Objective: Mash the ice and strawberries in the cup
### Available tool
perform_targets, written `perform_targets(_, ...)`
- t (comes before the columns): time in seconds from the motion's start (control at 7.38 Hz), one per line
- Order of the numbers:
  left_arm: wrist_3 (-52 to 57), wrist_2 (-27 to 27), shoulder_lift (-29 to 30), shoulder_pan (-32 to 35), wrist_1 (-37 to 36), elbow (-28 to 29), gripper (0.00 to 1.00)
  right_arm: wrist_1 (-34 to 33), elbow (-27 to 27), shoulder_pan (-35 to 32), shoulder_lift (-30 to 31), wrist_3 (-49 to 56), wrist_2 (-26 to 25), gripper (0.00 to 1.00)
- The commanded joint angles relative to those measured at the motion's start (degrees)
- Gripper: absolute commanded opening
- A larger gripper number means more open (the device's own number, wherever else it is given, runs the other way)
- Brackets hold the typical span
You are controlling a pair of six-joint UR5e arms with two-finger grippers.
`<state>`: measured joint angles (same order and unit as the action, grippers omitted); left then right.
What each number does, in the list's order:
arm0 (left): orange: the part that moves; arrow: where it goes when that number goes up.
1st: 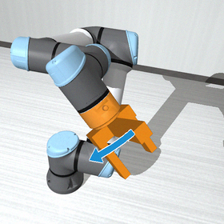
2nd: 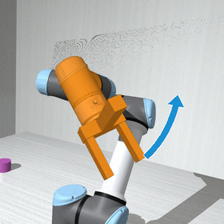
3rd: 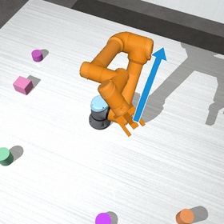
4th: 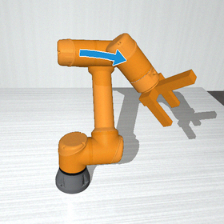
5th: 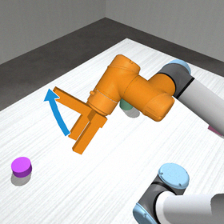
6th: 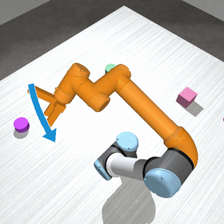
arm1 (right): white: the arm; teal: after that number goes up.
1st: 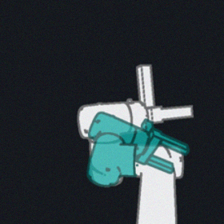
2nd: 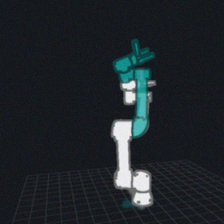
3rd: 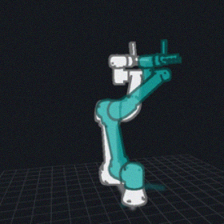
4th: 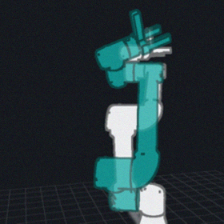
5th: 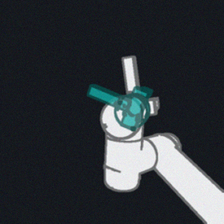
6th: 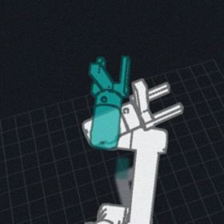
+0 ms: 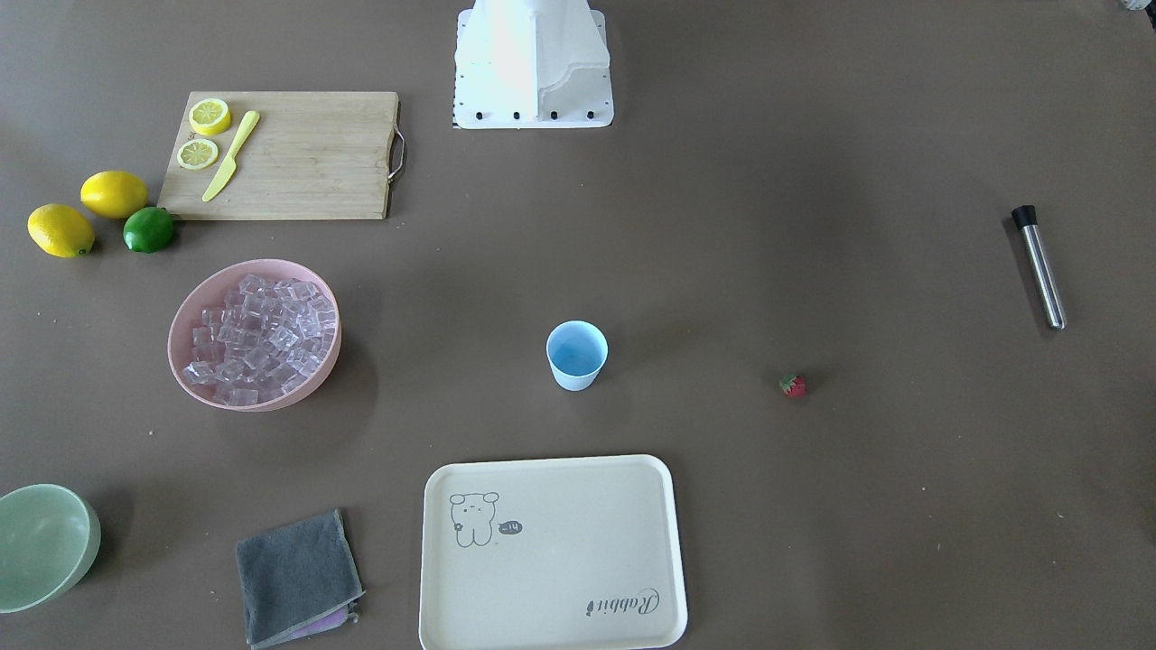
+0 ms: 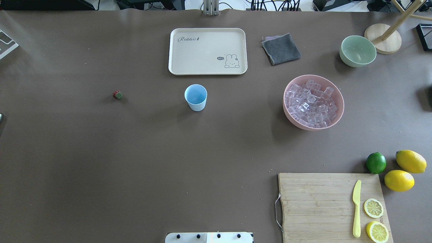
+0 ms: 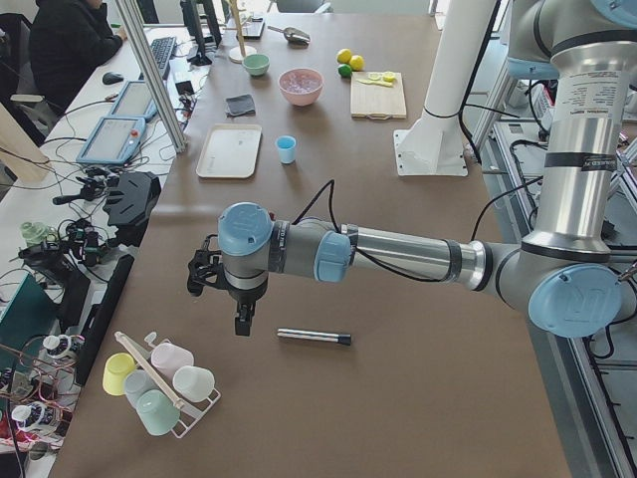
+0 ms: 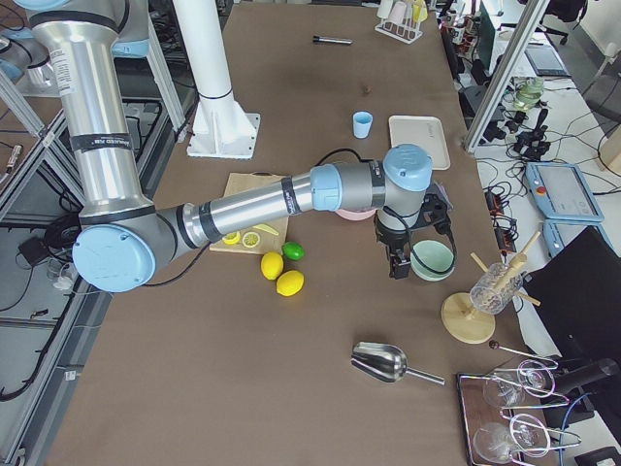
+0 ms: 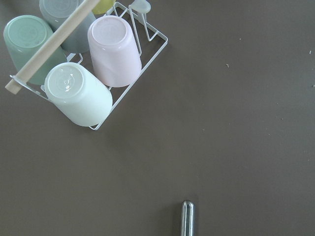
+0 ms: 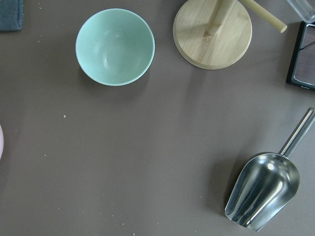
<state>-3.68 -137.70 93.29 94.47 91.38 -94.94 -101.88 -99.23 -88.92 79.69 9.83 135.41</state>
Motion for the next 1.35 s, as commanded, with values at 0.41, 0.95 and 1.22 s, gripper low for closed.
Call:
perform_targets(0.41,0.25,-0.38,-2.94,0.01,4.33,-0.77,0.98,7.1,-7.81,12.77,-2.77,-20.9,-3.2,1.0)
perform_targets(0.95,0.42,-0.38,-2.94,0.01,4.33,-0.6,0.98,21.87,-9.5,35.51,-5.23,-49.69,-17.75,0.99)
perform_targets(1.22,0.34,-0.38,-3.03,0.1,4.33,-0.68,0.98,22.07,-7.31,38.64,-6.3,-51.93,-20.54,0.94)
